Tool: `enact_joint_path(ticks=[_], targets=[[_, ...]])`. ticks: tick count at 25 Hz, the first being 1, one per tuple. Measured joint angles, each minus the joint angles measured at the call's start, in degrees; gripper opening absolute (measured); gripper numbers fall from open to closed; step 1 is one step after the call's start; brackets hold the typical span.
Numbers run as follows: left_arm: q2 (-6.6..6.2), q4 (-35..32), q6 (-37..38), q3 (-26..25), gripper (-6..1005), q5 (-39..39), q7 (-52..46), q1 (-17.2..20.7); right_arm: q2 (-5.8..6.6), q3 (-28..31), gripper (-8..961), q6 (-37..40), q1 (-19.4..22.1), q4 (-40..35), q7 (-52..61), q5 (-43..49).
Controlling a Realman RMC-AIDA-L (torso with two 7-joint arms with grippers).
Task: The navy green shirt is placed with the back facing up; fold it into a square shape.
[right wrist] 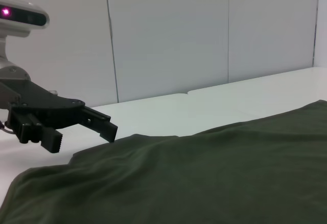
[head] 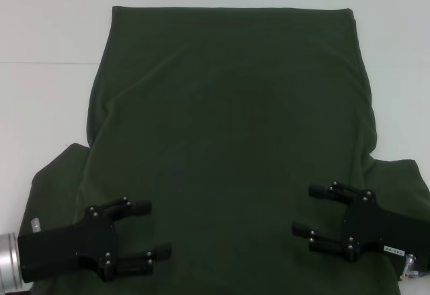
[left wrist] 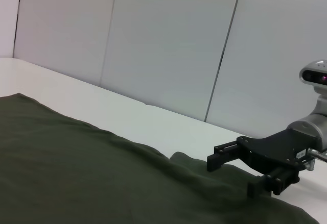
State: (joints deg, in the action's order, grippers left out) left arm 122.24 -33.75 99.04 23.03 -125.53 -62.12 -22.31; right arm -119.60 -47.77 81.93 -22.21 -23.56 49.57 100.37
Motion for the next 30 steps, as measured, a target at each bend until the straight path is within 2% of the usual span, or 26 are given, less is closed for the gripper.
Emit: enact_joint_path(ticks=[10,13,17,18,19,22,26,28,30], targets=[[-0.08,0.0,-0.1,-0.2,905,0.0,-0.3,0.1,-0.06,-0.2,806,-0.4,-0.3,0.0,0.0,0.0],[-0.11,-0.6,0.4,-0.7,904,0.0,-3.9,0.1,-0.09,-0.2,806,-0.4,-0.3,0.0,0.0,0.0],[-0.69,-3.9,1.0,-1.3,903,0.0,-19.3,-0.5,-0.10,0.2,806,-1.0,-0.3,0.4,0.3,0.0],[-1.32,-5.7,2.0,-1.5,903,0.0,-27.7,-1.0,-0.09,0.1,806,-1.2,-0.3,0.4,0.8,0.0],[-1.32,-5.7,2.0,-1.5,902,0.0,-27.7,-1.0,-0.09,0.1,806,-1.2,-0.3,0.4,1.0,0.0],[-2.64,-8.8,3.9,-1.7,901,-0.2,-39.8,-1.9,-0.09,0.1,806,-1.2,-0.3,0.2,1.7,0.0],[-3.59,-13.8,4.2,-1.7,900,-0.3,-52.5,-2.3,-0.09,0.0,805,-1.2,-0.5,0.0,2.3,0.0],[-3.97,-16.1,3.7,-1.3,900,-0.9,-57.6,-2.4,-0.11,-0.1,805,-0.9,-0.6,0.1,2.5,0.0],[-4.87,-18.6,1.3,-0.6,900,-3.8,-65.5,-2.9,-0.16,-0.2,805,-0.8,-0.8,0.0,3.1,0.0]])
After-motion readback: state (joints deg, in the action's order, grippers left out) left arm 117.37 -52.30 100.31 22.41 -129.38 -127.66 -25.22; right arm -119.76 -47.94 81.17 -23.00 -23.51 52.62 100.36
